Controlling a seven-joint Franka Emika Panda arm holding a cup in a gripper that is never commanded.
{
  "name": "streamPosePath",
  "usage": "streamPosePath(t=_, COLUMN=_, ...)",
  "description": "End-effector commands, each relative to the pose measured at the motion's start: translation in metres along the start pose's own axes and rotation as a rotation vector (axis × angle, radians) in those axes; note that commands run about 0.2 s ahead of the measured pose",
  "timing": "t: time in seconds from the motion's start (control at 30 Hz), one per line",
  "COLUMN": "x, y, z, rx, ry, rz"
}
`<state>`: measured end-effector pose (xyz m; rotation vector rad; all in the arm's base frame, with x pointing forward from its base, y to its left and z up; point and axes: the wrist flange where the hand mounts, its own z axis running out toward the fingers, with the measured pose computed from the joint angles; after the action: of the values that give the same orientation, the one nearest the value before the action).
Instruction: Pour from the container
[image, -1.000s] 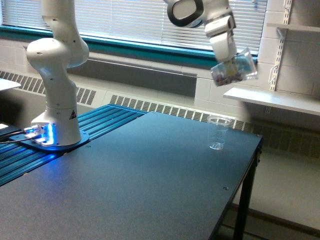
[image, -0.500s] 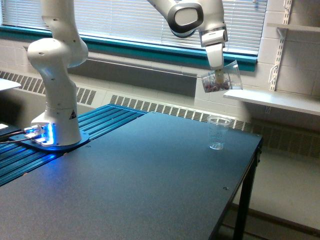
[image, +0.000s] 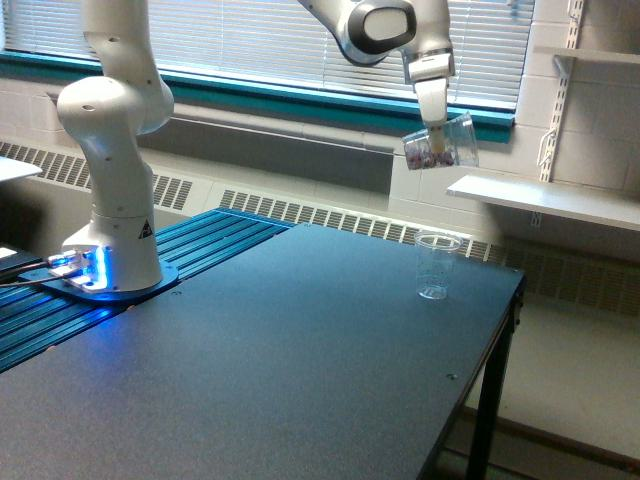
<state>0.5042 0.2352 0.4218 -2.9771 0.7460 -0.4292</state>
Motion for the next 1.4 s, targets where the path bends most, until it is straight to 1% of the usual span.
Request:
streamPosePath(t=0.03, x=-0.021, y=-0.022, z=0.006, rx=-0.013, ry=-0.049, rz=0.074)
streamPosePath(t=0.23, x=-0.028, y=-0.026, z=0.015, rx=-0.031, ry=-0.064, rz=0.111)
streamPosePath(t=0.43, x=-0.034, y=-0.022, z=0.025, rx=-0.043, ry=-0.065, rz=0.147)
streamPosePath(t=0.63, x=-0.047, y=-0.011, z=0.044, rx=-0.081, ry=-0.065, rz=0.165)
streamPosePath(t=0.77, x=-0.056, y=-0.006, z=0.058, rx=-0.106, ry=-0.075, rz=0.181)
streamPosePath(t=0.9, x=-0.064, y=-0.005, z=0.069, rx=-0.124, ry=-0.083, rz=0.195)
streamPosePath(t=1.07, x=-0.075, y=-0.009, z=0.079, rx=-0.144, ry=-0.079, rz=0.192)
streamPosePath(t=1.3, x=-0.089, y=-0.019, z=0.091, rx=-0.171, ry=-0.095, rz=0.213)
streamPosePath(t=1.4, x=-0.095, y=-0.025, z=0.094, rx=-0.169, ry=-0.104, rz=0.23)
